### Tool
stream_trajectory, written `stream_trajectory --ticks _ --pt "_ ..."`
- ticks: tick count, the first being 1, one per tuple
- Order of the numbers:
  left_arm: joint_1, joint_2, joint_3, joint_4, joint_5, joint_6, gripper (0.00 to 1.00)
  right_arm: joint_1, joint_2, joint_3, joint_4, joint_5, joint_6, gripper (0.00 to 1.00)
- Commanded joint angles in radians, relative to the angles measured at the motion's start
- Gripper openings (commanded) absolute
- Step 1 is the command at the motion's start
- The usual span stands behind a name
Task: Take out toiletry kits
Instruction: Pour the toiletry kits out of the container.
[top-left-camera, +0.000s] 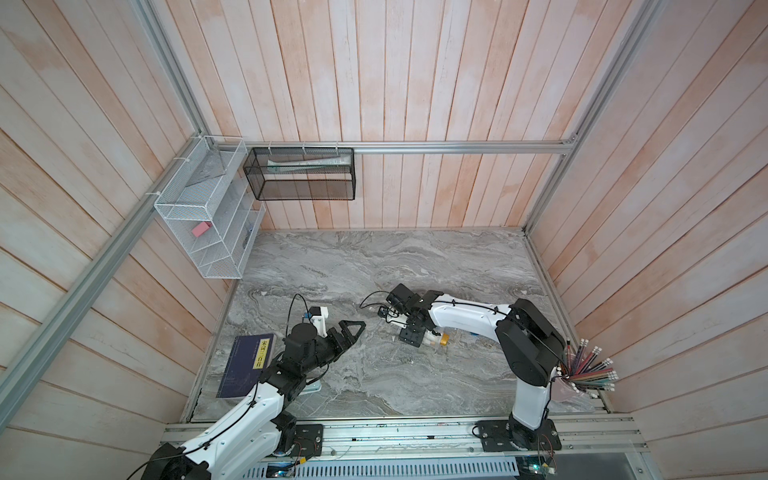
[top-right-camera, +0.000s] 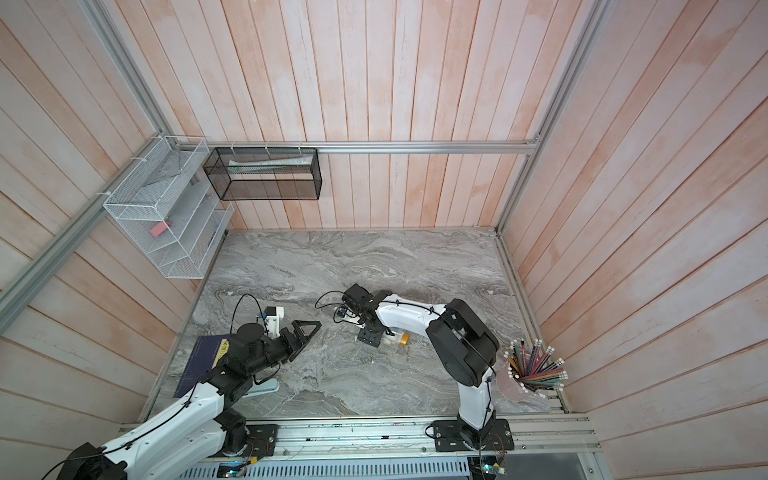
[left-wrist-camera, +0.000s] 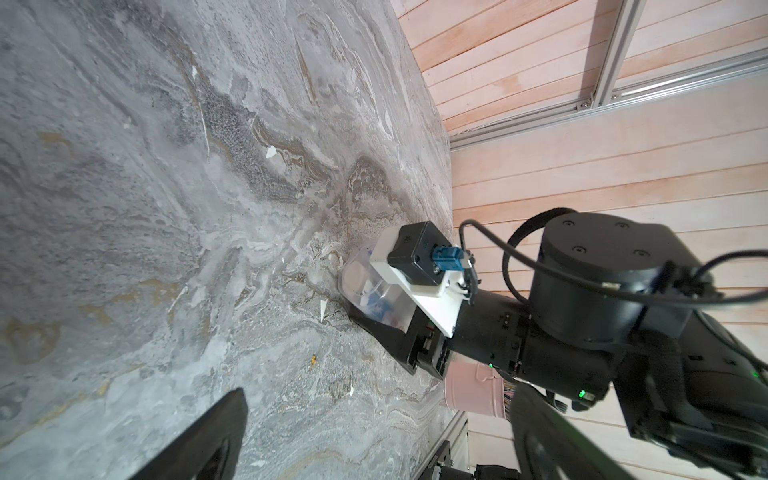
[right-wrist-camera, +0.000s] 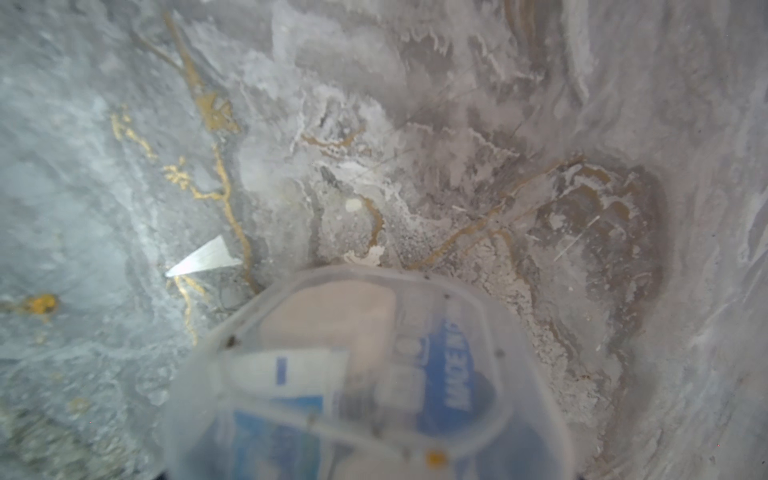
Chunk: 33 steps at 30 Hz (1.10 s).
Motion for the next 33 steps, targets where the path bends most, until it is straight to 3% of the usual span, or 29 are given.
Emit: stream_trajectory --ticks 1,7,9,14,21,27,33 --pt "0.004 0.009 -0.003 -0.011 0.018 0.001 1.0 0.001 0.01 -0.042 0.024 -0.101 0.038 0.57" --pt "0.005 0.03 0.011 -0.011 0.017 -0.001 1.0 0.001 -0.083 -0.066 0.186 -0.115 0.09 0.39" --pt "0.004 0.044 0.012 -0.004 0.011 -0.007 1.0 -0.001 -0.101 -0.055 0.239 -0.14 0.114 0.38" --pt "0.003 0.13 0.083 -0.014 0.004 0.026 1.0 0.003 -0.152 -0.072 0.414 -0.22 0.173 0.38" --pt "0.0 0.295 0.268 -0.039 -0.009 0.08 1.0 0.012 -0.303 -0.286 0.817 -0.285 0.234 0.39" --pt "-0.016 0.407 0.432 -0.063 -0.021 0.11 1.0 0.055 -0.391 -0.431 1.061 -0.226 0.244 0.43" --pt "-0.093 0.477 0.533 -0.115 -0.067 0.128 1.0 0.062 -0.43 -0.515 1.241 -0.201 0.268 0.43"
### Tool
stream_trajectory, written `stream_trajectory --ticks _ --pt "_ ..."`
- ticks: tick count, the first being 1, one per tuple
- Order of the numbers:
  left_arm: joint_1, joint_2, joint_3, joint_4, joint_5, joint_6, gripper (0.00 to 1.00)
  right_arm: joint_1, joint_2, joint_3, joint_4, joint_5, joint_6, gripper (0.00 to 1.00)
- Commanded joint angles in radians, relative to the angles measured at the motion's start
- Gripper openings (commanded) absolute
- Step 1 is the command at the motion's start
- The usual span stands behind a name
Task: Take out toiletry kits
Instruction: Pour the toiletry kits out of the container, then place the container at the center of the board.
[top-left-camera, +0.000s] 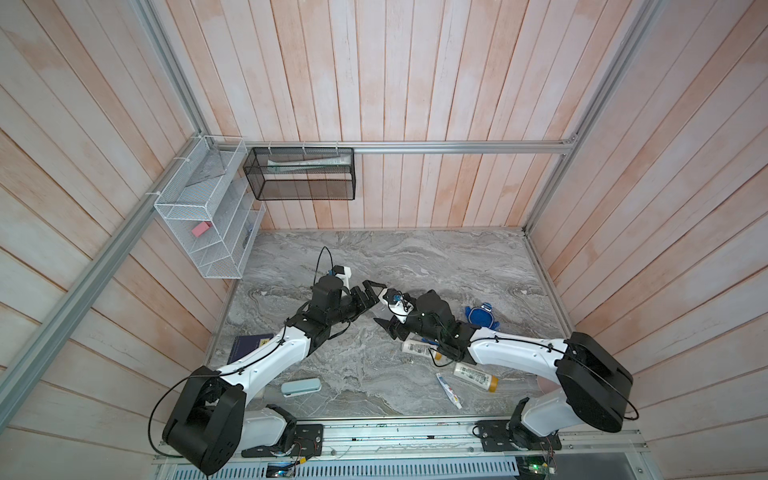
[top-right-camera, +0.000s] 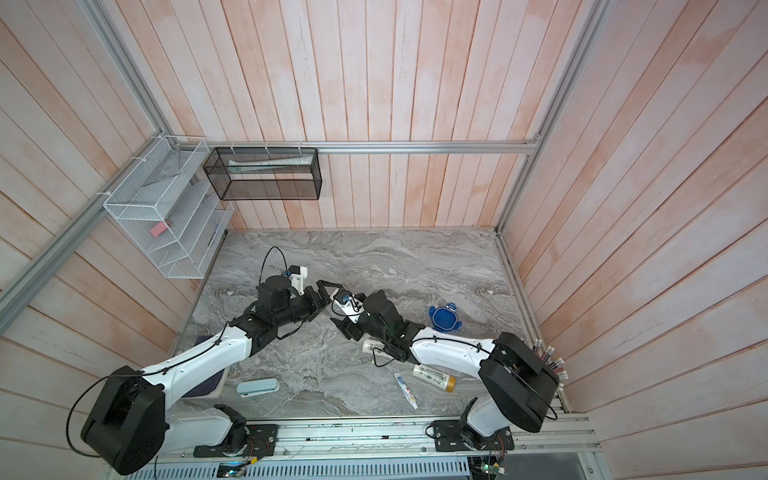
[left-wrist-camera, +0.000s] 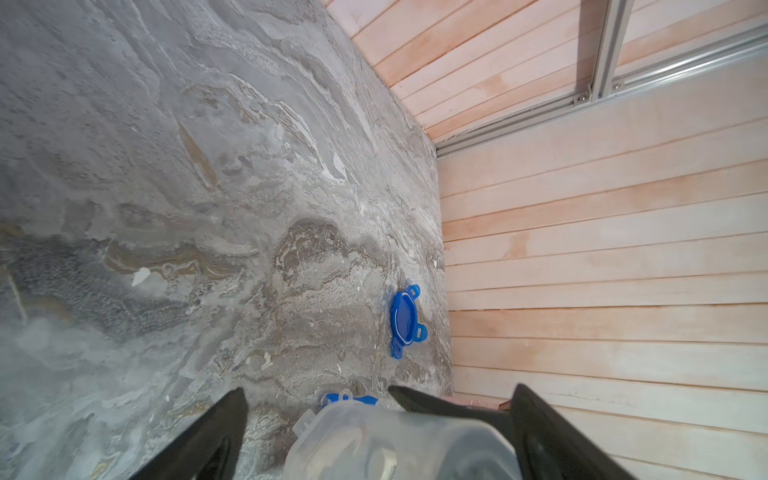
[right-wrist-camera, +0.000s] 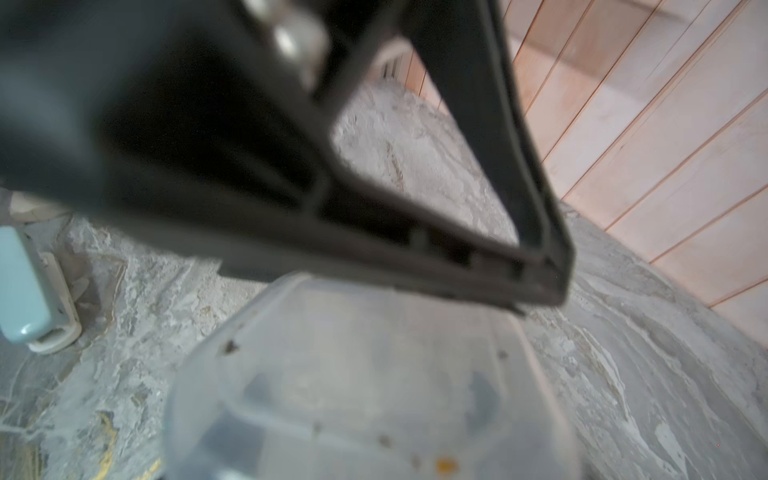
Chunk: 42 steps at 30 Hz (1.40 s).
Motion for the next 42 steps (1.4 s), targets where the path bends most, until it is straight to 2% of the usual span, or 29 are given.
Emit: stream_trajectory --ticks 1,9,18,21,24,29,32,37,42 --pt "-0.031 0.011 0.035 -0.053 -0.036 0.032 1.0 -0.002 -0.021 -0.034 0.194 0.03 0.028 0.44" --pt "-0.03 -0.025 0.033 -0.087 -0.077 0.031 1.0 -0.001 -0.055 -0.046 0.196 0.021 0.038 0.44" --pt "0.01 -0.1 -0.009 -0.131 -0.103 0.029 1.0 0.0 -0.116 0.015 -0.077 0.121 0.049 0.43" --pt "0.038 -0.14 -0.039 -0.142 -0.107 0.022 1.0 0.001 -0.099 0.051 -0.169 0.196 0.041 0.44" --pt "0.057 -0.171 -0.058 -0.162 -0.111 0.024 1.0 0.0 -0.033 0.132 -0.297 0.3 0.032 0.45" --pt "0.08 -0.226 -0.094 -0.195 -0.123 0.024 1.0 0.003 0.153 0.36 -0.597 0.543 0.012 0.45" --pt "0.096 -0.246 -0.112 -0.213 -0.117 0.025 1.0 0.003 0.24 0.432 -0.671 0.617 -0.011 0.45" --pt "0.114 -0.266 -0.133 -0.235 -0.104 0.028 1.0 0.002 0.375 0.546 -0.764 0.64 -0.059 0.48" --pt "0.125 -0.287 -0.155 -0.239 -0.103 0.025 1.0 -0.02 0.428 0.601 -0.757 0.585 -0.062 0.48"
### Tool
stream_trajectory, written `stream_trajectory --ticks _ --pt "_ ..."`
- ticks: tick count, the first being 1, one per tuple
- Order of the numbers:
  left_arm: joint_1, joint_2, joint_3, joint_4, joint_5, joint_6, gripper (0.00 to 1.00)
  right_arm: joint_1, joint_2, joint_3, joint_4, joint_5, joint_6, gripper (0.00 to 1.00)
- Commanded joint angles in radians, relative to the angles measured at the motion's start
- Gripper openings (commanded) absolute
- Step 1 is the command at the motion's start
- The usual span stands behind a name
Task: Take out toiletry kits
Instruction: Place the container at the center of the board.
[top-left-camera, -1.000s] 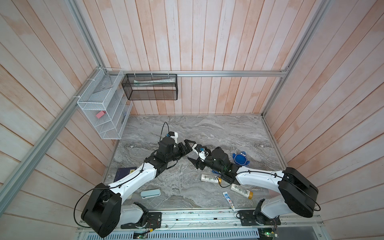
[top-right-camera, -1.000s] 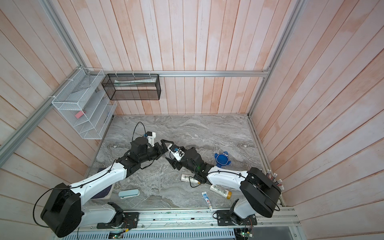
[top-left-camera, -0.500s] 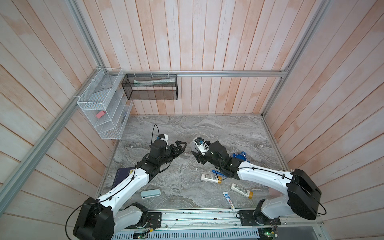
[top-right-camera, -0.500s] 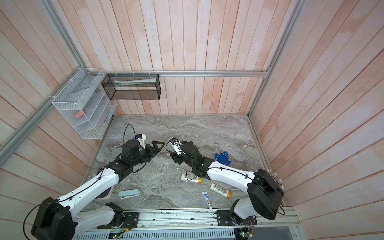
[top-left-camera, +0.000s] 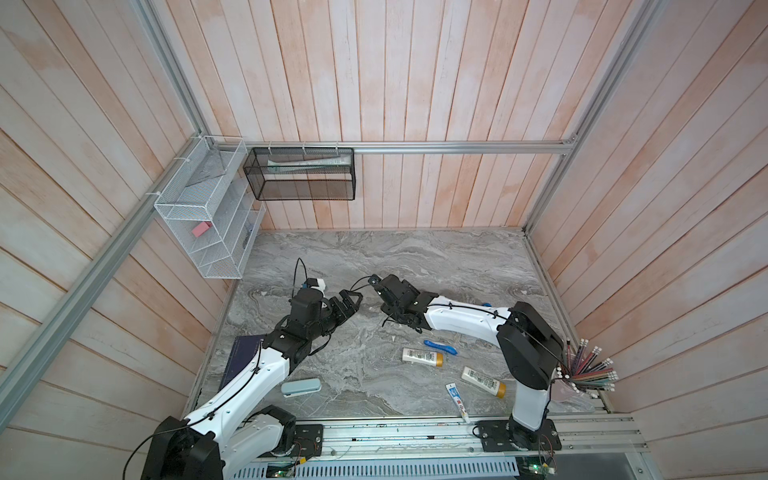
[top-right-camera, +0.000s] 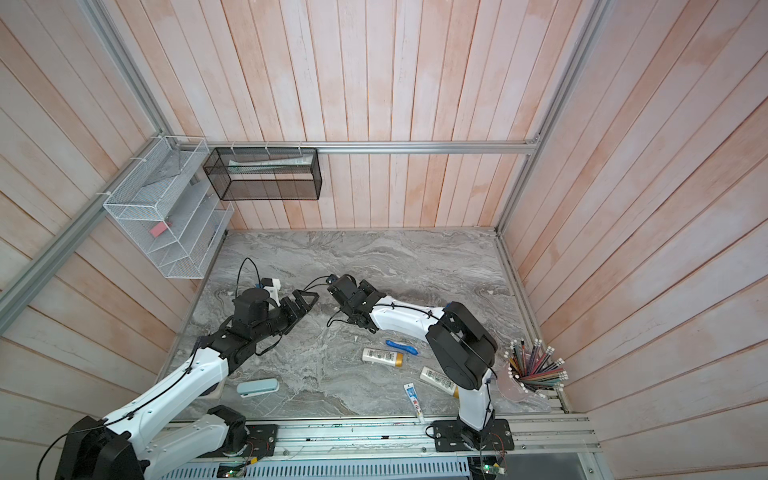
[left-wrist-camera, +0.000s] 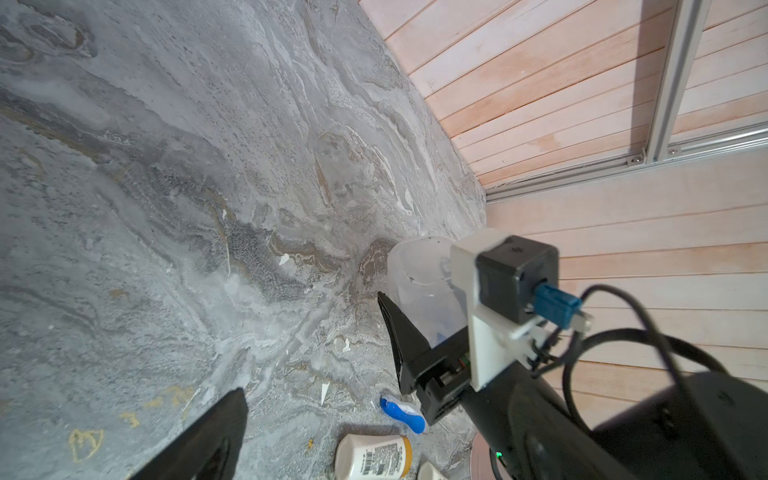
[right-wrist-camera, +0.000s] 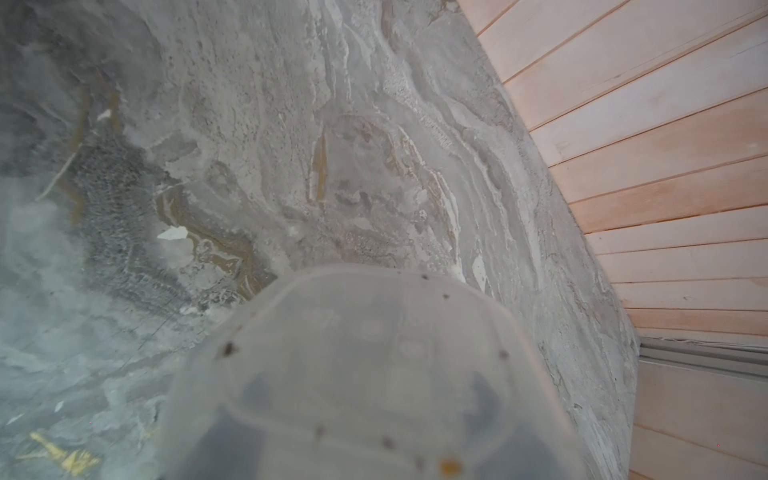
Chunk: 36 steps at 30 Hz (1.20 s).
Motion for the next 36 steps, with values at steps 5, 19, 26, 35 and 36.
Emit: stream_trajectory --ticks 5,19,26,35,36 --pt "0.011 -0.018 -0.011 -0.038 -0.007 0.029 1.0 -0.029 0.07 0.128 -0.07 0.012 -0.058 0.52" --pt "0.019 0.005 -0.027 -0.013 0.011 0.027 1.0 -0.106 0.228 0.289 -0.256 -0.128 -0.022 0.81" --pt "0.02 0.014 -0.038 0.007 0.017 0.025 1.0 -0.127 0.114 0.173 -0.098 -0.259 0.041 0.98" --pt "0.032 0.012 -0.031 0.018 0.029 0.04 1.0 -0.101 -0.239 0.049 -0.16 -0.26 0.241 0.98" --pt "0.035 0.011 -0.032 0.024 0.034 0.041 1.0 -0.094 -0.296 0.009 -0.172 -0.267 0.268 0.98"
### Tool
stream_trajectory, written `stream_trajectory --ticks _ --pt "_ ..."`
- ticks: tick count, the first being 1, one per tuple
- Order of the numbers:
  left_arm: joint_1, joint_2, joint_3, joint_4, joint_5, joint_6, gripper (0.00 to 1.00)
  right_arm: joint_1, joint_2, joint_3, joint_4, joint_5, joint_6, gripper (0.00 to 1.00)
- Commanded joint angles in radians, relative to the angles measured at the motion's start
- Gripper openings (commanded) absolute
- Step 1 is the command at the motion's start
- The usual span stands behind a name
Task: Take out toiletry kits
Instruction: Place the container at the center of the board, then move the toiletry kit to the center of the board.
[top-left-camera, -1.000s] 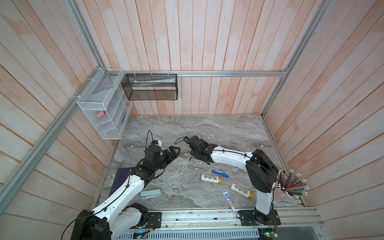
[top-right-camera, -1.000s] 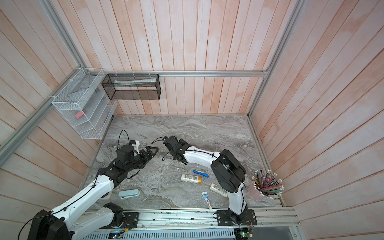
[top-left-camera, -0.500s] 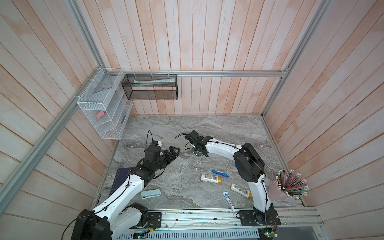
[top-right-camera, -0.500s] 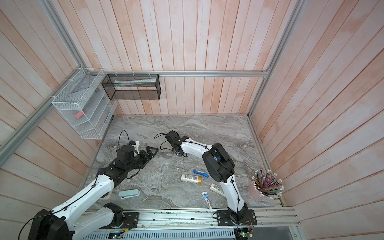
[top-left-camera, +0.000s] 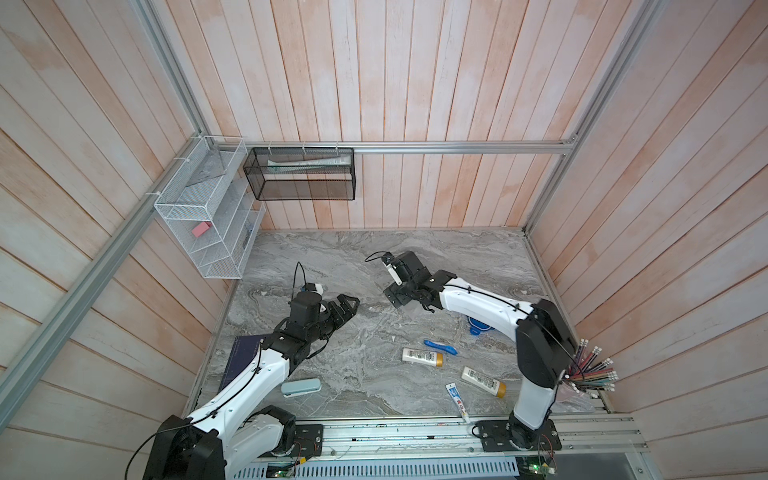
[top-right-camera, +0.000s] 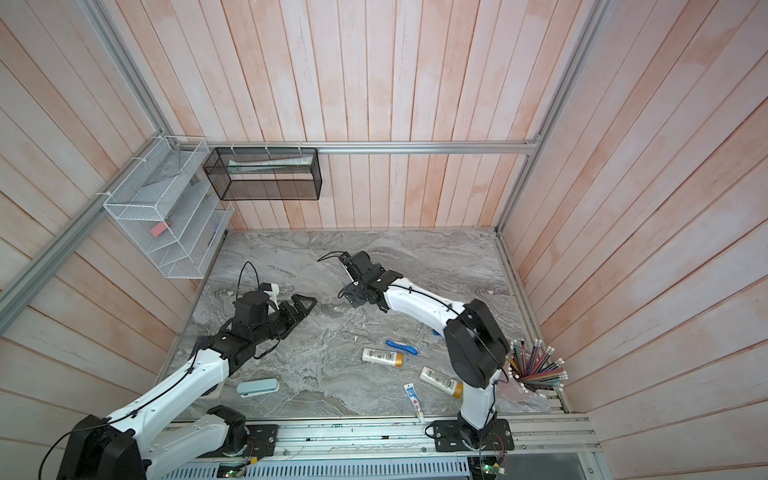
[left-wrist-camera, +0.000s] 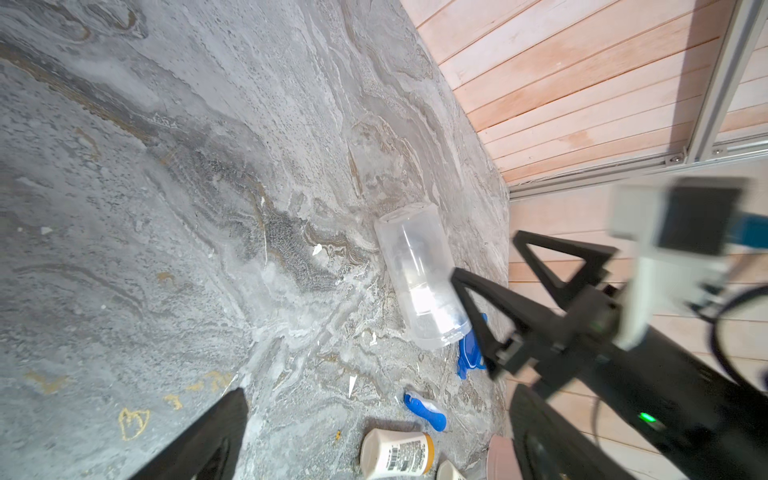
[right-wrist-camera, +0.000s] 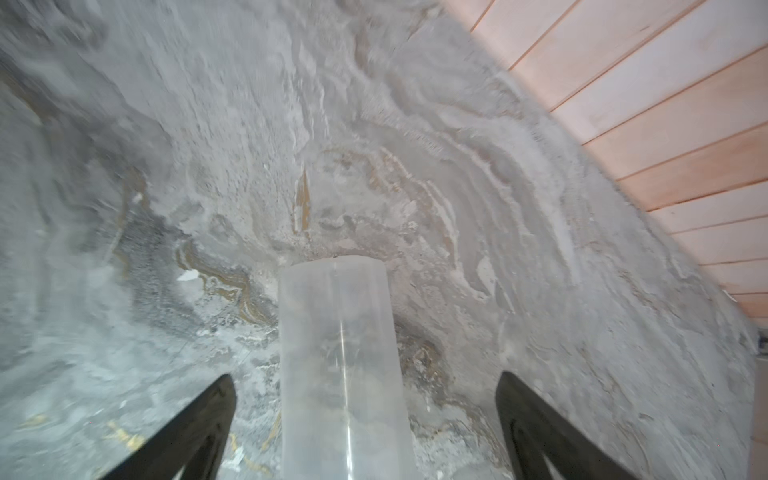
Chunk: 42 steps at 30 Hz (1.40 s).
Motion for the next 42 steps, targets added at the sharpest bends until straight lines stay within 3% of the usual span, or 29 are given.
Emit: stream_trajectory --ticks 1,6,10,13,19,24,34,42 --pt "0.009 0.001 -0.003 0.037 0.029 0.024 1.0 0.035 -0.193 -0.109 -0.056 -0.031 0.158 0.98" --pt "0.016 0.01 -0.002 0.058 0.06 0.031 1.0 0.046 -0.445 -0.317 -0.208 -0.138 0.405 0.8" --pt "0.02 0.011 -0.014 0.071 0.069 0.033 1.0 0.077 -0.569 -0.444 -0.346 -0.25 0.575 0.75" --pt "0.02 0.013 -0.025 0.09 0.077 0.029 1.0 0.131 -0.611 -0.526 -0.416 -0.253 0.68 0.74" --pt "0.022 0.035 -0.024 0.112 0.097 0.027 1.0 0.184 -0.587 -0.639 -0.479 -0.321 0.793 0.62" --pt "0.022 0.063 -0.025 0.138 0.113 0.025 1.0 0.251 -0.572 -0.748 -0.421 -0.407 0.872 0.6" --pt "0.022 0.092 -0.024 0.155 0.124 0.023 1.0 0.274 -0.535 -0.814 -0.389 -0.374 0.902 0.52" --pt "0.023 0.104 -0.017 0.154 0.124 0.024 1.0 0.248 -0.414 -0.812 -0.212 -0.346 0.831 0.21"
